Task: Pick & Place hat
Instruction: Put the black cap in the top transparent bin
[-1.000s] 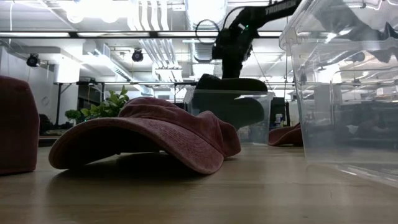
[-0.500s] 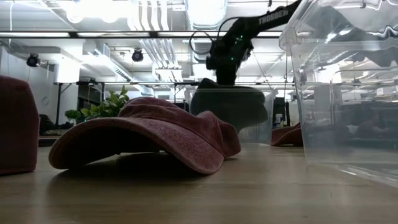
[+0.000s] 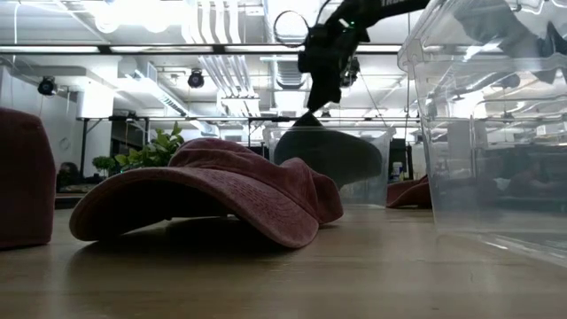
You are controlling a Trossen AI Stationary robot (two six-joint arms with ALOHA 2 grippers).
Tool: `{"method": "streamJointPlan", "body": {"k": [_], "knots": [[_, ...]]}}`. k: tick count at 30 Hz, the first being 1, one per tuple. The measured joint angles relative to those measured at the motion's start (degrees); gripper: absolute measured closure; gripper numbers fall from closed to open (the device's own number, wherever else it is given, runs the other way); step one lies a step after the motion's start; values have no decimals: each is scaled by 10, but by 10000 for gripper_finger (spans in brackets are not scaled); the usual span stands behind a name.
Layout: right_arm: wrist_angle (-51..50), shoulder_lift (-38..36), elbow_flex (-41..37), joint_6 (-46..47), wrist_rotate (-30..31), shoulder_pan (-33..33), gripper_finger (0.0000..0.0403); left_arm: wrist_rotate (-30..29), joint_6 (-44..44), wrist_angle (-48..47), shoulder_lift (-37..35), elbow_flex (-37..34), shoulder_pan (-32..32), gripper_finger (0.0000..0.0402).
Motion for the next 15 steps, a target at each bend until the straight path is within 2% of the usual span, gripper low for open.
{"method": "streamJointPlan", "body": {"k": [4, 7, 15], "knots": [[-25, 9, -2, 13, 26, 23, 378, 0, 5, 0, 0, 0, 0, 330], [-26, 21, -4, 12, 87, 36, 392, 0, 8, 0, 0, 0, 0, 330], [-54, 87, -6, 11, 93, 39, 395, 0, 8, 0, 0, 0, 0, 330]]}}
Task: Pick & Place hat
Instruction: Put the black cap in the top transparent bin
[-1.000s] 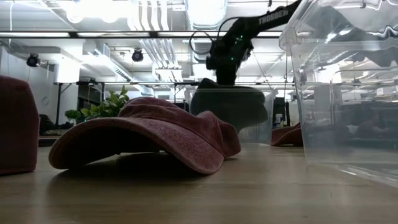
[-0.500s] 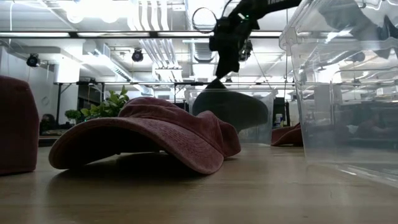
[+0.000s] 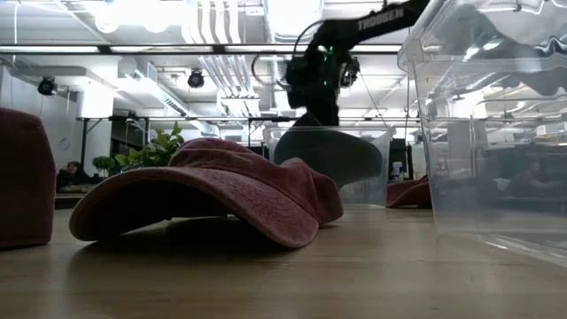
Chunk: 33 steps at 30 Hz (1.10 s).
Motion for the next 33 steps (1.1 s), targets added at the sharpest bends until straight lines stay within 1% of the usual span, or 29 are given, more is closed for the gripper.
{"method": "streamJointPlan", "body": {"k": [5, 7, 13, 16, 19, 24, 31, 33], "knots": [[3, 28, 0, -5, 10, 1, 395, 0, 1, 0, 0, 0, 0, 330], [7, 33, 0, -8, 38, 6, 395, 0, 2, 0, 0, 0, 0, 330], [-1, 27, 0, 6, 70, 17, 395, 0, 3, 0, 0, 0, 0, 330], [4, 1, -1, 2, 70, 32, 395, 0, 4, 0, 0, 0, 0, 330], [5, -15, 1, 1, 44, 46, 395, 0, 4, 0, 0, 0, 0, 330], [13, 0, -5, 2, 36, 60, 395, 1, 5, 0, 0, 0, 0, 330], [37, 14, -13, 10, 32, 52, 395, 2, 5, 0, 0, 0, 0, 330], [39, 13, -17, 10, 23, 51, 395, 2, 5, 0, 0, 0, 0, 330]]}}
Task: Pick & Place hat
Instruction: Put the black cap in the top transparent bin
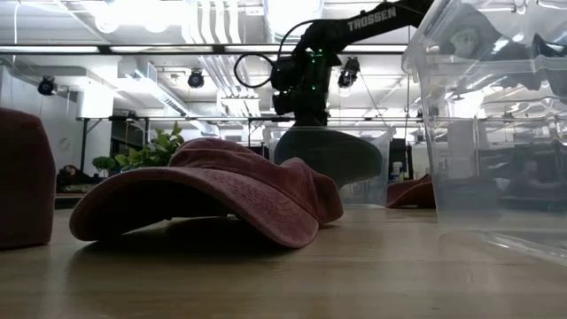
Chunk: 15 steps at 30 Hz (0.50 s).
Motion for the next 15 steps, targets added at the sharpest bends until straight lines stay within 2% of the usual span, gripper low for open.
{"method": "streamJointPlan", "body": {"k": [8, 15], "knots": [[28, 0, -76, 11, -13, 0, 395, 0, 0, 0, 0, 0, 0, 330], [73, -5, -130, 14, -51, 0, 395, 0, 2, 0, 0, 0, 0, 330]]}}
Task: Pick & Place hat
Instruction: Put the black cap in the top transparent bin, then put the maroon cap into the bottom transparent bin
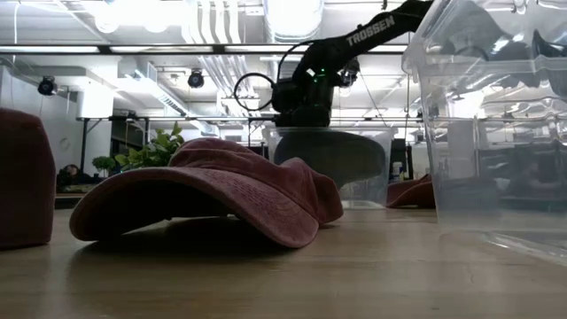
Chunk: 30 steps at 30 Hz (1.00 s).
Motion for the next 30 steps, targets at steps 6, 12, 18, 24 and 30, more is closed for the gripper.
{"method": "streamJointPlan", "body": {"k": [6, 12, 18, 24, 30], "knots": [[14, 4, 1, 5, 14, -1, 395, 0, 0, 0, 0, 0, 0, 330], [-26, 6, 77, 4, 20, -3, 395, 0, -4, 0, 0, 0, 0, 330], [-90, 6, 148, 5, -8, 0, 395, 0, -4, 0, 0, 0, 0, 330], [-130, -35, 149, 40, -10, 2, 394, 0, -4, 0, -1, 0, 0, 330], [-152, -103, 150, 93, -13, 2, 394, 0, 1, 0, -2, 0, 0, 330]]}}
